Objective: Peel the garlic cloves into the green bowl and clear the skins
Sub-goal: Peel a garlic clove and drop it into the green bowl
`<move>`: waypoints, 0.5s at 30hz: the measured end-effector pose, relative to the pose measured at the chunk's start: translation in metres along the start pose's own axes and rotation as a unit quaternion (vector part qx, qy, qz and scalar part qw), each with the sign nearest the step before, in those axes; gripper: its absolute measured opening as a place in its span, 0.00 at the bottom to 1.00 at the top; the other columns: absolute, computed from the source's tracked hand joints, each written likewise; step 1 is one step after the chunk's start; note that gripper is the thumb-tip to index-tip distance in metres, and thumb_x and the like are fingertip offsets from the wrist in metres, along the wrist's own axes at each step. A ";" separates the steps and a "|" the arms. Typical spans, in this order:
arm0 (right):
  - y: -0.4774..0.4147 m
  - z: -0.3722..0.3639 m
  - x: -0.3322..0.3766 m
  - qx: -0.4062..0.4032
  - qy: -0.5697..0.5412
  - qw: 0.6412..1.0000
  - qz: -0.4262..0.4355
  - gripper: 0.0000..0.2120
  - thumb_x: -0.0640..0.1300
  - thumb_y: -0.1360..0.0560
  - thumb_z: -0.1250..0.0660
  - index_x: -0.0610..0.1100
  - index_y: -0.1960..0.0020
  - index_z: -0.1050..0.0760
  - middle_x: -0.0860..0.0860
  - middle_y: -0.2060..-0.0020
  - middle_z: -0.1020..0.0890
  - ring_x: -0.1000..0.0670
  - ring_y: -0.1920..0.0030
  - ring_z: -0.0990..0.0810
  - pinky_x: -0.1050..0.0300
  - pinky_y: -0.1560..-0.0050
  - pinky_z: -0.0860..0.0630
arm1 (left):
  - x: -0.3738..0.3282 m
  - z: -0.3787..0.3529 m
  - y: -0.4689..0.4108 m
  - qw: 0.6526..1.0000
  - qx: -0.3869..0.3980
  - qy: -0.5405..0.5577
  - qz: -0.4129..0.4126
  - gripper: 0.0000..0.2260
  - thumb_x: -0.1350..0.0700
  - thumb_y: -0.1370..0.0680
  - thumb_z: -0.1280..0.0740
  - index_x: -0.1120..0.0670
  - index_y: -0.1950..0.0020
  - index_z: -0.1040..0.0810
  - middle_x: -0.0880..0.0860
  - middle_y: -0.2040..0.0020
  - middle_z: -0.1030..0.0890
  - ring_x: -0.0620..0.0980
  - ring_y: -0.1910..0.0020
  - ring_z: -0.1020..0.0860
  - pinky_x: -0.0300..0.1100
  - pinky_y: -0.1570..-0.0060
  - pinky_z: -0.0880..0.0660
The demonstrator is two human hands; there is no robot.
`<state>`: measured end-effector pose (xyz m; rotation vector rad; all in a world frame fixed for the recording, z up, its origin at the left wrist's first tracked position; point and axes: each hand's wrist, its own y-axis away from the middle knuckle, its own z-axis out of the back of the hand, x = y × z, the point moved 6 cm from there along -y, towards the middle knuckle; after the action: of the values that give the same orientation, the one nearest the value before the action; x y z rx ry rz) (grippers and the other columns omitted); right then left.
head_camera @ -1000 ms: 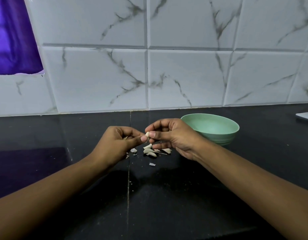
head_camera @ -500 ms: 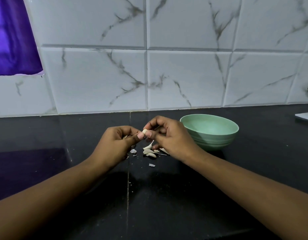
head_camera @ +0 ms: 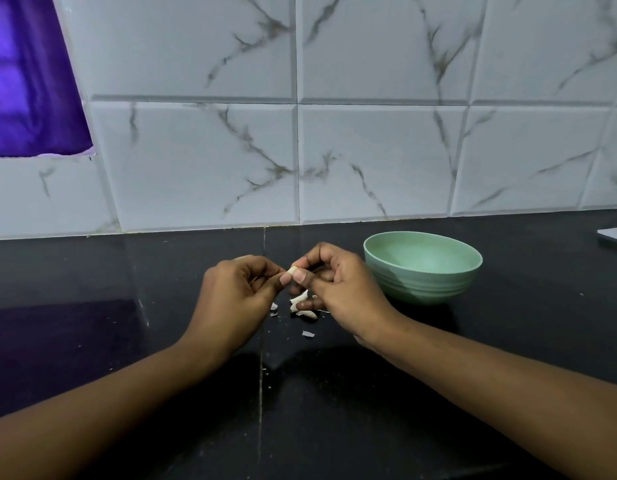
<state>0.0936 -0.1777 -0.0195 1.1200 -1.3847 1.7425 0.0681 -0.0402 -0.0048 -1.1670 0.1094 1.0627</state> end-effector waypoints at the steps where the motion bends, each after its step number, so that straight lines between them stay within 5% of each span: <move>1: 0.000 0.000 0.000 0.000 0.007 1.000 0.007 0.07 0.34 0.24 0.34 0.42 0.59 0.27 0.48 0.63 0.17 0.55 0.65 0.20 0.53 0.62 0.18 | 0.000 0.000 0.000 1.000 0.001 0.003 0.002 0.07 0.54 0.27 0.27 0.47 0.66 0.18 0.57 0.76 0.29 0.43 0.76 0.36 0.35 0.74 0.39; 5: -0.002 0.003 0.016 0.017 0.113 0.988 0.108 0.05 0.36 0.24 0.33 0.43 0.57 0.26 0.54 0.63 0.19 0.54 0.62 0.20 0.54 0.63 0.19 | 0.008 -0.005 -0.001 0.987 0.040 0.136 0.081 0.06 0.56 0.26 0.28 0.52 0.63 0.17 0.47 0.78 0.31 0.43 0.77 0.35 0.36 0.75 0.36; 9: 0.000 0.005 0.034 0.055 0.314 0.901 0.294 0.02 0.39 0.25 0.34 0.39 0.54 0.24 0.51 0.60 0.23 0.53 0.59 0.23 0.54 0.59 0.24 | 0.014 -0.015 0.000 0.958 0.066 0.233 0.151 0.07 0.60 0.27 0.29 0.57 0.66 0.19 0.49 0.79 0.32 0.44 0.81 0.36 0.35 0.78 0.36; 15: 0.001 0.002 0.034 0.067 0.389 0.851 0.347 0.03 0.39 0.25 0.35 0.40 0.53 0.24 0.48 0.58 0.23 0.48 0.60 0.23 0.48 0.61 0.25 | 0.016 -0.019 0.001 0.939 0.088 0.269 0.197 0.08 0.61 0.28 0.29 0.57 0.68 0.19 0.55 0.74 0.34 0.43 0.81 0.38 0.35 0.81 0.36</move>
<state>0.0780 -0.1811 0.0107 -0.1573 -1.1826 2.4232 0.0836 -0.0453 -0.0231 -1.2729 0.8824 1.0231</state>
